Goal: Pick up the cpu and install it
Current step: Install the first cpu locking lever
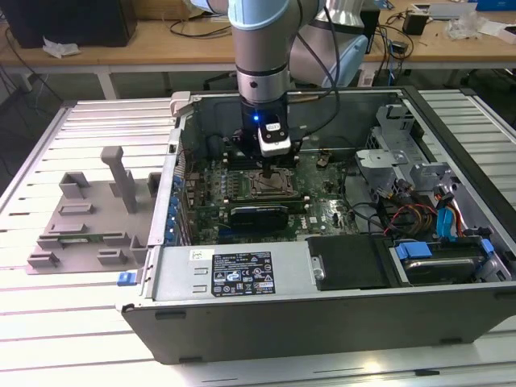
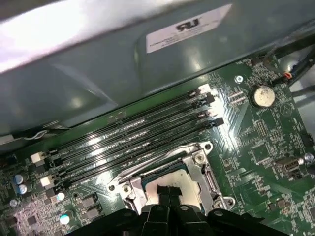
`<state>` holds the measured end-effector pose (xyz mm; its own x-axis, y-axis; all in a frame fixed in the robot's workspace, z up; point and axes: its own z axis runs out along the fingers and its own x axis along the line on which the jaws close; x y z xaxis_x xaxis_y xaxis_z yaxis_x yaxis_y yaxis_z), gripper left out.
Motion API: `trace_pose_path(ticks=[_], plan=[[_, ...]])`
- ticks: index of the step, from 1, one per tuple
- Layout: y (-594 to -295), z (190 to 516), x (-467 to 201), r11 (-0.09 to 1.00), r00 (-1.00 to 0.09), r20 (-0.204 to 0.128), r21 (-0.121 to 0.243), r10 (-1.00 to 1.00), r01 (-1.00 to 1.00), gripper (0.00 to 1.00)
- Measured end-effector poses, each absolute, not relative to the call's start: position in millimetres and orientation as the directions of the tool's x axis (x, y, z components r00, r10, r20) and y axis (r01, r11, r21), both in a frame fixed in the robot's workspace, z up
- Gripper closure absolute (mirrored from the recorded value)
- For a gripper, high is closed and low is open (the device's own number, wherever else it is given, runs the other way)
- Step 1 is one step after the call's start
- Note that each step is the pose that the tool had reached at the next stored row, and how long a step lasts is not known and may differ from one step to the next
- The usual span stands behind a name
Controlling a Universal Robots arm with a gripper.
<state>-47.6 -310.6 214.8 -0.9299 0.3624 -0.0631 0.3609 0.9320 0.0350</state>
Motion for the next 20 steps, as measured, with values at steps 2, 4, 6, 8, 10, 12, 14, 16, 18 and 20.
trace_pose_path(ticks=[2, 4, 6, 8, 10, 12, 14, 16, 18, 20], plan=[[-310.6, 214.7, -47.4, 0.946, -0.944, -0.063, 0.035, 0.325, 0.323, 0.89], [-310.9, 214.6, -42.7, 0.951, -0.949, -0.061, 0.034, 0.308, 0.306, 0.89], [-311.0, 214.3, -38.7, 0.96, -0.959, -0.057, 0.032, 0.278, 0.277, 0.89], [-310.9, 214.2, -38.8, 0.972, -0.97, -0.058, 0.03, 0.235, 0.234, 0.89], [-311.0, 214.3, -39.2, 0.983, -0.982, -0.06, 0.019, 0.181, 0.18, 0.89], [-310.9, 215.5, -39.3, 0.987, -0.985, -0.061, 0.017, 0.159, 0.158, 0.89], [-310.9, 219.6, -39.3, 0.988, -0.987, -0.061, 0.017, 0.151, 0.151, 0.89], [-310.9, 223.9, -39.3, 0.989, -0.987, -0.061, 0.017, 0.149, 0.149, 0.89], [-310.9, 230.1, -39.3, 0.989, -0.987, -0.061, 0.017, 0.147, 0.147, 0.89], [-310.9, 237.7, -39.3, 0.989, -0.987, -0.061, 0.016, 0.146, 0.146, 0.89]])
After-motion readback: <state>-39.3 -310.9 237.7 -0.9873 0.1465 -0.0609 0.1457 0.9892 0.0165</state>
